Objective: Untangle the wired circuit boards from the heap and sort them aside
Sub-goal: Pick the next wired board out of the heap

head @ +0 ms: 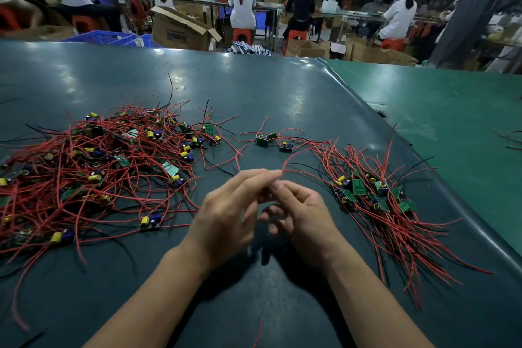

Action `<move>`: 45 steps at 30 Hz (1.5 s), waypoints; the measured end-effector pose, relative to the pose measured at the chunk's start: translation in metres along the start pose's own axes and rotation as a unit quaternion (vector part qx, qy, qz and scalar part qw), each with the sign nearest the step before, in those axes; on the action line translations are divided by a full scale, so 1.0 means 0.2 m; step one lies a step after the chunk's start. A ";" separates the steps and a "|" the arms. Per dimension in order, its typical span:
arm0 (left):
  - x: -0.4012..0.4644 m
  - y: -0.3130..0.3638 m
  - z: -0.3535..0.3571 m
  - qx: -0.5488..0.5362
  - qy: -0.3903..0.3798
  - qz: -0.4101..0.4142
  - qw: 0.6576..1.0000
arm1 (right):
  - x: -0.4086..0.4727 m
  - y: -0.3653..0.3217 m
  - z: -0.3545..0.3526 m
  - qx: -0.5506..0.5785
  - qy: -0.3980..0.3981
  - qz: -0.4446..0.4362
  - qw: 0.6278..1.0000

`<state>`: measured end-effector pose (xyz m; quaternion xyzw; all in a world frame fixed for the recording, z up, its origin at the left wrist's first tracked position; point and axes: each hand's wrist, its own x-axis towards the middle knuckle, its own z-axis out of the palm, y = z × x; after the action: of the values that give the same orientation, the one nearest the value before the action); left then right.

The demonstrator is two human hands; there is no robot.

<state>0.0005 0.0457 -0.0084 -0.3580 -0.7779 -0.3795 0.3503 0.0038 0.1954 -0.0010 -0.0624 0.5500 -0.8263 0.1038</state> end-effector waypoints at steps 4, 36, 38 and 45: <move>0.01 -0.01 0.00 0.040 0.043 -0.006 0.998 | 0.01 -0.02 -0.04 0.004 0.081 -0.021 0.996; 0.03 0.00 0.04 -0.322 0.042 -0.363 0.874 | 0.02 0.01 -0.03 -0.084 0.156 -0.066 0.982; 0.03 0.00 0.04 -0.345 0.041 -0.372 0.861 | 0.02 0.01 -0.03 -0.078 0.150 -0.074 0.983; 0.04 -0.01 0.03 -0.406 0.045 -0.455 0.791 | 0.00 0.01 -0.03 -0.146 0.124 -0.114 0.975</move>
<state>-0.0070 0.0517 -0.0063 -0.0545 -0.6089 -0.7913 -0.0057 0.0020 0.1996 -0.0042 -0.0360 0.6626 -0.7448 -0.0699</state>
